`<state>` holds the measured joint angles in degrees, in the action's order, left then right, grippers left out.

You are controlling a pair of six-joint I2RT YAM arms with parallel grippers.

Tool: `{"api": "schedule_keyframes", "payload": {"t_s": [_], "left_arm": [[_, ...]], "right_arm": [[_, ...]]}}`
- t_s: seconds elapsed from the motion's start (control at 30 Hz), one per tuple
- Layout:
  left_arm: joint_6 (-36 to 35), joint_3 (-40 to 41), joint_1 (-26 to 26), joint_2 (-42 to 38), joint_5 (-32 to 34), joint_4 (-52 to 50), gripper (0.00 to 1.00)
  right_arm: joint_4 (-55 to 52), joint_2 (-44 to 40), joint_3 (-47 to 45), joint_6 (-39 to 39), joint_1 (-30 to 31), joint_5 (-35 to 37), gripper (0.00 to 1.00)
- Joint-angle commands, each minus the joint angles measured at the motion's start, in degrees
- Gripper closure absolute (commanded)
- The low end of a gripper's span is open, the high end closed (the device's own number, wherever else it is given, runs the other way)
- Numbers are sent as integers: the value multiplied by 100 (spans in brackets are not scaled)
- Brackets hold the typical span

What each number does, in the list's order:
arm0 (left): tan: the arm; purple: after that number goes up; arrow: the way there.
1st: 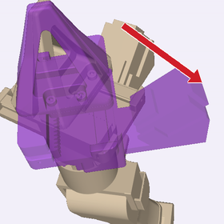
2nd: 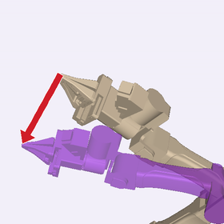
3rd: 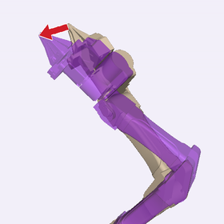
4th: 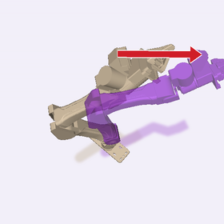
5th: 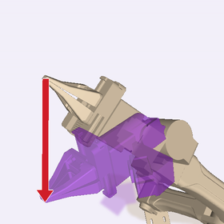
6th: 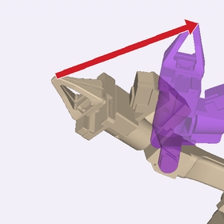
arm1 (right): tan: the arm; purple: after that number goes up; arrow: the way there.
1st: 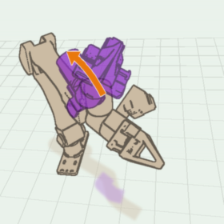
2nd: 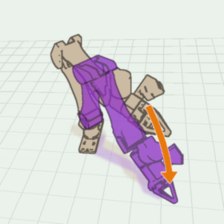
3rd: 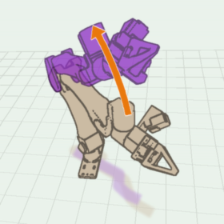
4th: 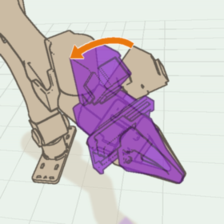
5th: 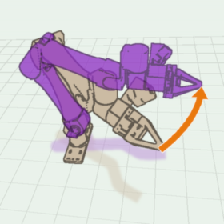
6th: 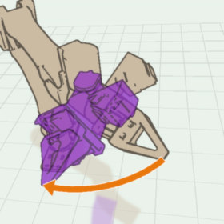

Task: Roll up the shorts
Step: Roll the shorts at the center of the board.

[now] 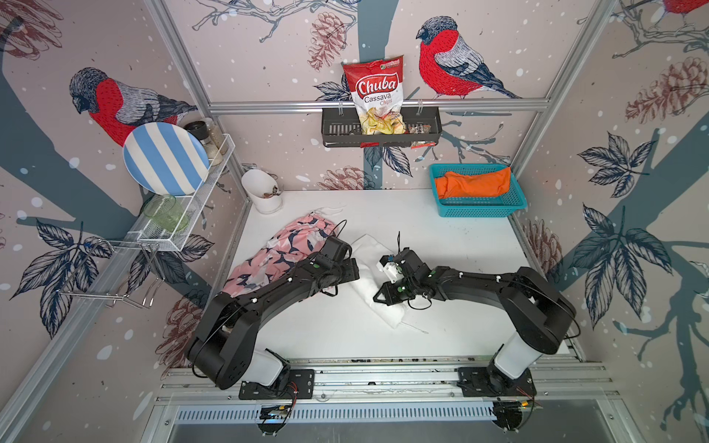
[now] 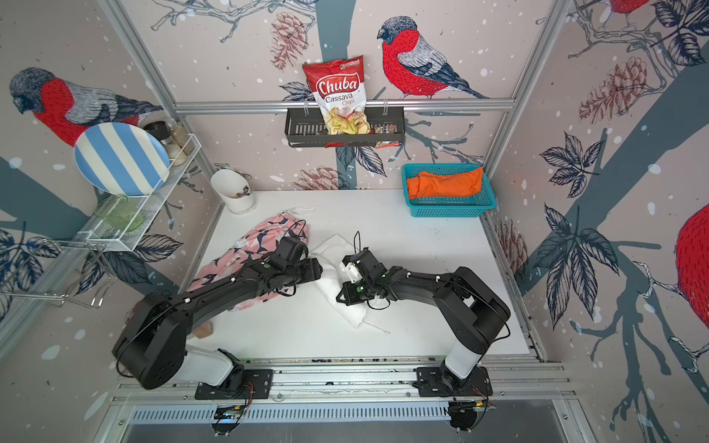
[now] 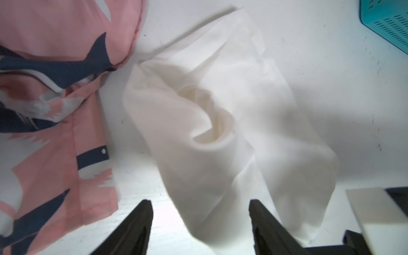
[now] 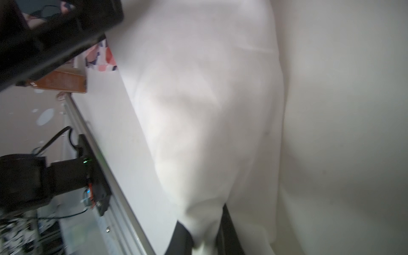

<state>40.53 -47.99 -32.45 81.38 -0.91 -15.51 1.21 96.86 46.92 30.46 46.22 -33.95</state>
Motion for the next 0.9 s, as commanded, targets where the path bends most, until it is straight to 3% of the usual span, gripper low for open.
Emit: {"api": "schedule_keyframes", "payload": {"t_s": [0.0,0.33,0.7,0.87], "left_arm": [[119,-2,-94,-105,92,-121,31],[-21,-352,-159,715,360,-54,55],[-253,-75,210,1386,533,91,53],[-291,-64,222,1438,421,119,52]], "right_arm": [[914,110,-172,690,-165,-1502,94],[544,679,-148,390,-588,-809,94],[-37,685,-121,42,-554,38,86],[-635,412,166,-198,-406,574,77]]}}
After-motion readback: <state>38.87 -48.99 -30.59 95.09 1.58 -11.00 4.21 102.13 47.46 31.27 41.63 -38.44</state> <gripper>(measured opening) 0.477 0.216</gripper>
